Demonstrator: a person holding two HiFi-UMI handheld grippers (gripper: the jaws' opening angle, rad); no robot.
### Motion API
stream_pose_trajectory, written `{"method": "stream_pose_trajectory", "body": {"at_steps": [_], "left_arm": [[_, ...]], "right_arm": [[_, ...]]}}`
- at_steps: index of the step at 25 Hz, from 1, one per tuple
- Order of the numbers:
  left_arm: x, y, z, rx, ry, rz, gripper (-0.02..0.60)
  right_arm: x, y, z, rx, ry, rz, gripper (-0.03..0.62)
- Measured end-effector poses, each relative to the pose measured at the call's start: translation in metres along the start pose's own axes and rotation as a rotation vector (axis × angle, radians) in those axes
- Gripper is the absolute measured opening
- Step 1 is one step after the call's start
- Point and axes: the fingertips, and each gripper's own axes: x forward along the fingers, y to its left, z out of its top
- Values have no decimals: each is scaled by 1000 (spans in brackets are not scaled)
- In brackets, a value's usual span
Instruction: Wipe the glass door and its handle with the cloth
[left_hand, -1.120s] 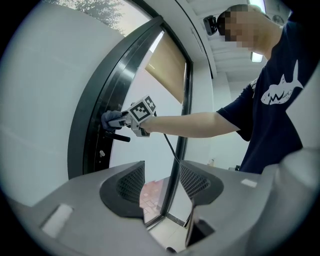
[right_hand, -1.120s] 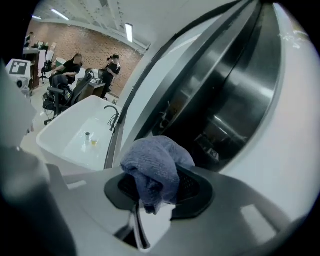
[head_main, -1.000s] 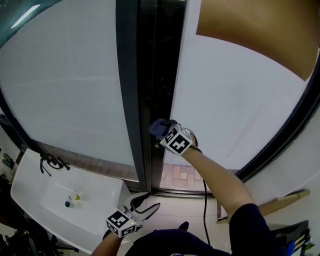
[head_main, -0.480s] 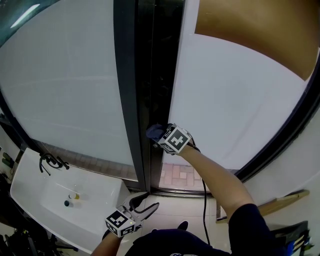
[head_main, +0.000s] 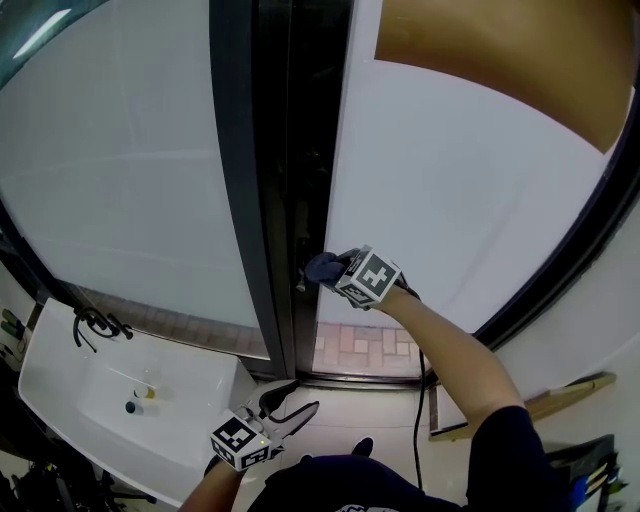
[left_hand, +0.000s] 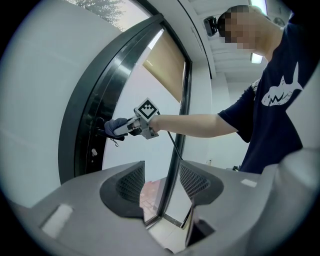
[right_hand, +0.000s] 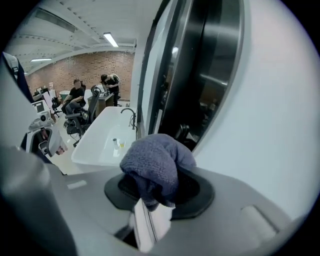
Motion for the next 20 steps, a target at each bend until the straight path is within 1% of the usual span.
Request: {"method": "stream_pose_trajectory", "body": {"at_steps": [5,11,13,16,20], "left_arm": [[3,-2,3,2,14,-12,212],[9,-7,3,13,11,-32,213],[7,-6,2,13,9,-28,212],[4,-5,1,10,5,-16,212],[-1,-5,0,6,-3,6,212]], "right_arm": [[-17,-12,-26,31,22,-16,132],[-36,-27,-51,106,50,-17,132],[-43,-30,-45,151,27,0,132],[-46,-29,-18,199,-34,44,132],[-24,-19,20,268,-78,132,132]]}}
